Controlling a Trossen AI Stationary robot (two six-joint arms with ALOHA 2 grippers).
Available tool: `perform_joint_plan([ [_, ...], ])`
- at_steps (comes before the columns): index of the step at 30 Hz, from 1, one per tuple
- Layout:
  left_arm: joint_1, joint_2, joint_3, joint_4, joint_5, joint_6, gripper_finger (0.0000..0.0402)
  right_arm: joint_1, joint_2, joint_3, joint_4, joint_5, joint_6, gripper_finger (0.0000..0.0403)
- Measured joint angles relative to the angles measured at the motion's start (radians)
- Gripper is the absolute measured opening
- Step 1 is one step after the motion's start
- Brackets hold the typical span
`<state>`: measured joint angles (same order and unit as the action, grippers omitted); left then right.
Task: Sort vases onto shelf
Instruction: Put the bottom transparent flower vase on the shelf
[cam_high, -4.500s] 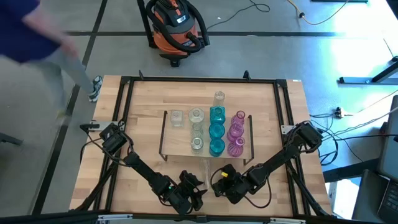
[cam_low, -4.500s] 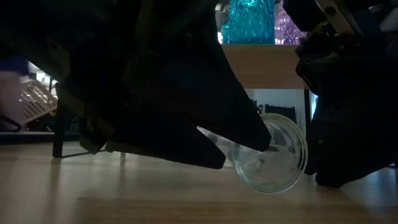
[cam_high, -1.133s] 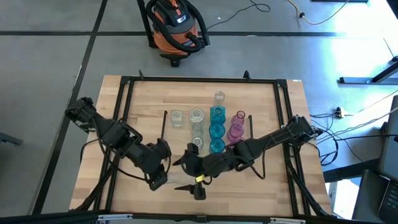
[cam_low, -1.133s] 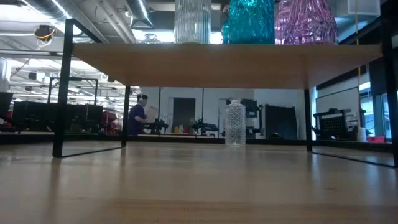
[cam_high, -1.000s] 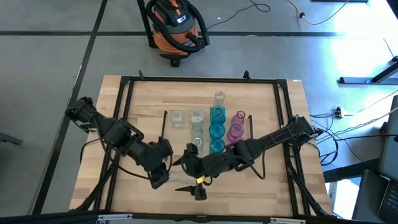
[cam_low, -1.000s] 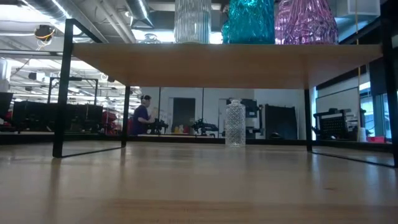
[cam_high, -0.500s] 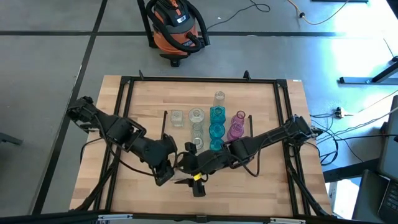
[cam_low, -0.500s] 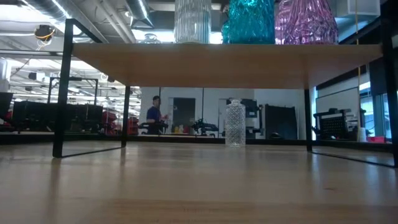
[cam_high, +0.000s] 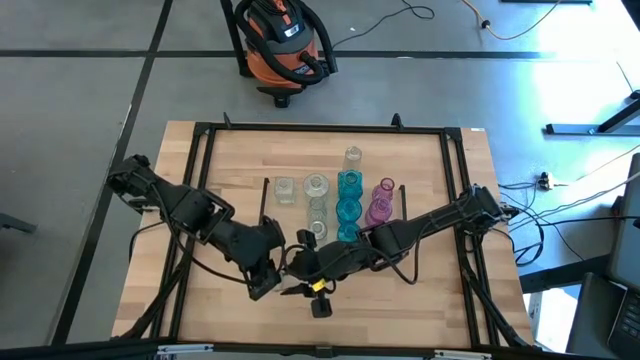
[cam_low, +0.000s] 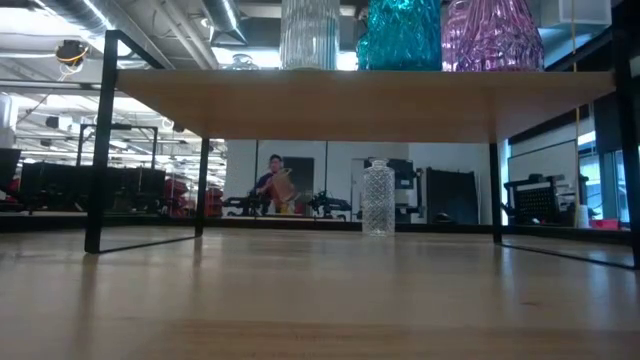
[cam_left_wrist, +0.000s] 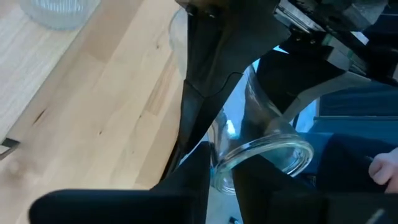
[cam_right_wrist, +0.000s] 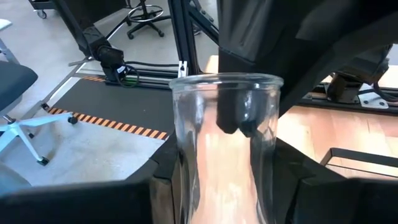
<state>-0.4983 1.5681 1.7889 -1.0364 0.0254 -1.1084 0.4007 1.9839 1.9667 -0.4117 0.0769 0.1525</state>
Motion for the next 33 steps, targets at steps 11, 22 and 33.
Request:
perform_joint_plan([
  [11, -0.05, -0.079, 0.025, 0.018, -0.092, 0.004, 0.0057, 0.012, -0.005, 0.004, 0.07, 0.01, 0.023, 0.0128],
  [22, -0.177, -0.181, 0.069, 0.086, -0.549, 0.165, 0.0058, 0.019, 0.001, -0.002, 0.261, 0.157, 0.026, 0.0128],
  [33, -0.494, -0.151, 0.068, 0.109, -1.148, 0.331, 0.004, 0.017, -0.006, -0.001, 0.489, 0.513, 0.053, 0.0128],
])
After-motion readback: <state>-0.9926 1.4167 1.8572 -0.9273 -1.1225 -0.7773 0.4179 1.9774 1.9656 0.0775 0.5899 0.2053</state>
